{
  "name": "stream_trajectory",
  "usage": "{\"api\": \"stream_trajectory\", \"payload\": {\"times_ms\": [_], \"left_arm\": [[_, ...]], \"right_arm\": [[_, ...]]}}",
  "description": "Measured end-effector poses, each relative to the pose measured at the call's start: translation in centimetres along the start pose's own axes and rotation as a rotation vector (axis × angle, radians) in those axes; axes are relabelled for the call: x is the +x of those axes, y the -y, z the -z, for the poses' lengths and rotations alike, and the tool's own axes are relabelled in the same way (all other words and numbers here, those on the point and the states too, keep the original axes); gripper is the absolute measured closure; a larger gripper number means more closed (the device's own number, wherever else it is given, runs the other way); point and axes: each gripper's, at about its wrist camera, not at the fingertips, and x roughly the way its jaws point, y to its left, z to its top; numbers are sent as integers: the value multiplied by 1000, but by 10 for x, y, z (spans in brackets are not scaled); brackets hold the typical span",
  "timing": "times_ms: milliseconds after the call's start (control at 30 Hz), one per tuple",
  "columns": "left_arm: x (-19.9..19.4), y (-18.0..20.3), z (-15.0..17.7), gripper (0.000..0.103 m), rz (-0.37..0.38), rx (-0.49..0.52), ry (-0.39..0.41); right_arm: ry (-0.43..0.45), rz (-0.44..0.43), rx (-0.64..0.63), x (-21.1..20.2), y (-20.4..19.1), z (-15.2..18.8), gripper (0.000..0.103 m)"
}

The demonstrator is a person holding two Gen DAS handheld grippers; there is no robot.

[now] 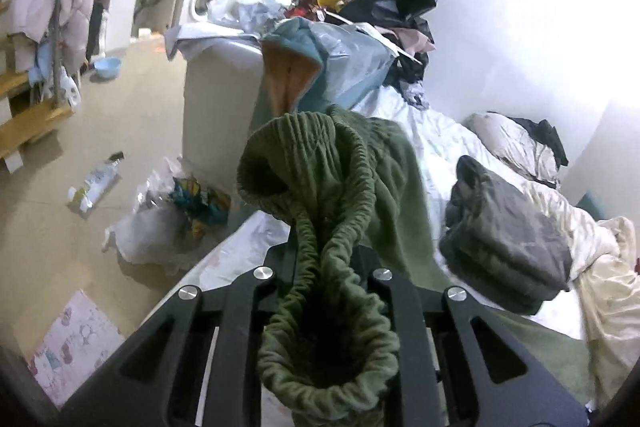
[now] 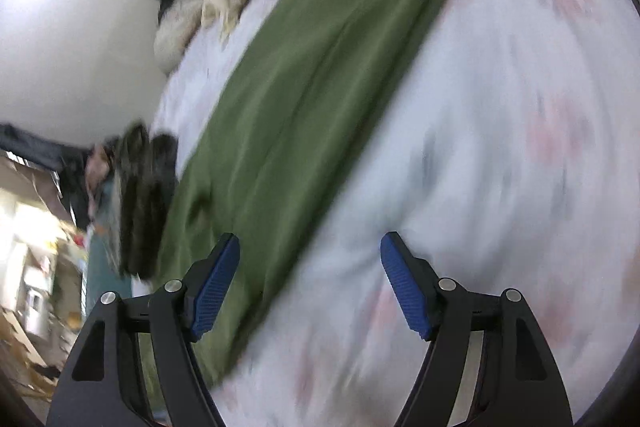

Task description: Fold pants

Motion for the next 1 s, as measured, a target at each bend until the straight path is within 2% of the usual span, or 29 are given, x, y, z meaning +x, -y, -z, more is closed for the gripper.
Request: {"api": "stream_trajectory", "payload": {"times_ms": [67, 133, 233, 267, 300, 367, 500, 567, 700, 800, 867, 1000], "left_arm": [[6, 4, -8, 90, -20, 31, -38], [11, 8, -12, 90, -36, 69, -72], [15, 13, -16, 90, -53, 113, -110], [15, 14, -17, 90, -60, 117, -117], [16, 14, -16, 90, -66, 117, -120], [19, 11, -14, 90, -85, 96, -135], [11, 10, -16, 91, -67, 68, -134], [-6, 11, -22, 91, -53, 59, -97], [-47, 19, -42, 91, 26, 106, -22], [-62, -3, -62, 91, 43, 26, -69], [-72, -23, -70, 91, 42, -12, -103], [-98, -76, -73, 91, -8, 13, -178]], "right_arm": [[74, -17, 64, -1, 16, -36, 28], [138, 9, 90, -1, 26, -62, 28], [211, 31, 97, 5, 44, -98, 39], [226, 41, 95, 6, 46, -104, 52], [229, 65, 88, 7, 49, -110, 72], [223, 111, 92, 8, 55, -116, 101], [311, 125, -2, -21, 39, -112, 103], [351, 123, -61, -44, 21, -107, 103], [362, 160, -75, -75, 6, -102, 103], [365, 213, -43, -99, -3, -90, 103], [346, 262, -40, -125, -6, -71, 103], [285, 364, 16, -173, 4, -24, 103]]}}
